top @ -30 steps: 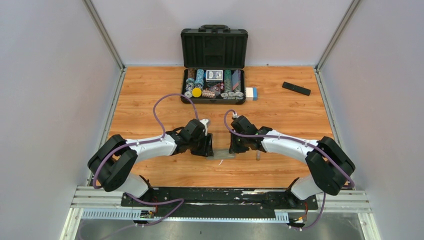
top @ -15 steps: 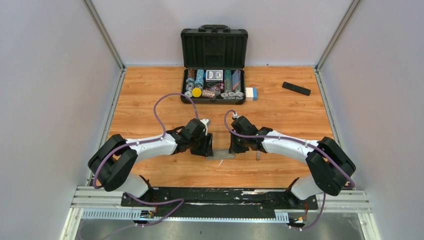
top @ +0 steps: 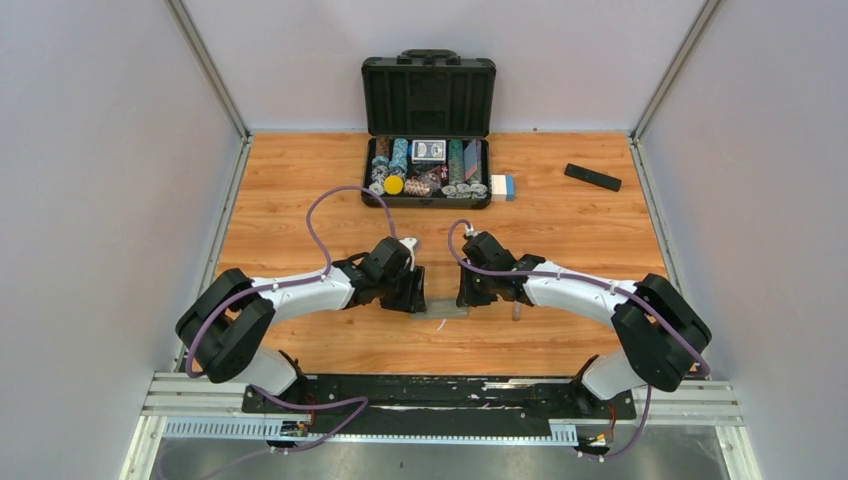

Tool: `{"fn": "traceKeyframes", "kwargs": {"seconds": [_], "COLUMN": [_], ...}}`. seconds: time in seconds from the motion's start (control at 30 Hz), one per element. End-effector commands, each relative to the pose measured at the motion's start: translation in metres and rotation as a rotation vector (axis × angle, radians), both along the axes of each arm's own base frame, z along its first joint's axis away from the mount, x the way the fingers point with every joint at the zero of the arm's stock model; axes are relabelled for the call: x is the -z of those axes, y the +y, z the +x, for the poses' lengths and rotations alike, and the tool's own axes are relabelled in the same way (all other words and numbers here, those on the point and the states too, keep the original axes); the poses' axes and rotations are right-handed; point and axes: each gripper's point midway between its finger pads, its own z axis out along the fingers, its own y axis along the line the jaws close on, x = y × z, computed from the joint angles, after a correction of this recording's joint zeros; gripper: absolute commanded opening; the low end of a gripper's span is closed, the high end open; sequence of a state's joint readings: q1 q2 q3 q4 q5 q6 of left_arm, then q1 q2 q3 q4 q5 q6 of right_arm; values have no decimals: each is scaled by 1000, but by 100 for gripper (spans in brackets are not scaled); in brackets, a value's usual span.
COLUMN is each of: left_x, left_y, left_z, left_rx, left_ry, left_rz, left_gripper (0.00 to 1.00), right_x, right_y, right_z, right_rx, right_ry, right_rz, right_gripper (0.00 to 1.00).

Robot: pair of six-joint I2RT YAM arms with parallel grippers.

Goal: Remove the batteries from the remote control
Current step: Remove the battery cover from the remote control.

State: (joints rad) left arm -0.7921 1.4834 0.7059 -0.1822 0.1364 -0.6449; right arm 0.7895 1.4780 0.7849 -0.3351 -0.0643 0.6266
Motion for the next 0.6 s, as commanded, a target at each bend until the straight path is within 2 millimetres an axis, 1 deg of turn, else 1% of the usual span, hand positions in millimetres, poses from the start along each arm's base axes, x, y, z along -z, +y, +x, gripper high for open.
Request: {"fn": "traceKeyframes", "kwargs": {"seconds": [0.0, 0.17, 0.3, 0.57], "left_x": [-9, -11, -9, -9], "left_y": [-5, -7, -7, -7], "left_z": [5, 6, 6, 8], "left_rx": [7, -1, -5, -3], "left_ry": [-42, -48, -43, -47], "left_rz": [-21, -36, -38, -21], "left_gripper": [57, 58, 58, 58], "right_x": [-25, -29, -28, -40], "right_y": [28, 35, 32, 39], "right_z": [7, 1, -2, 0], "right_rx": [-33, -61, -46, -55], "right_ry": [-51, -24, -24, -42], "right_rz": [116, 148, 163, 211], "right_gripper": [0, 0, 0, 0]}}
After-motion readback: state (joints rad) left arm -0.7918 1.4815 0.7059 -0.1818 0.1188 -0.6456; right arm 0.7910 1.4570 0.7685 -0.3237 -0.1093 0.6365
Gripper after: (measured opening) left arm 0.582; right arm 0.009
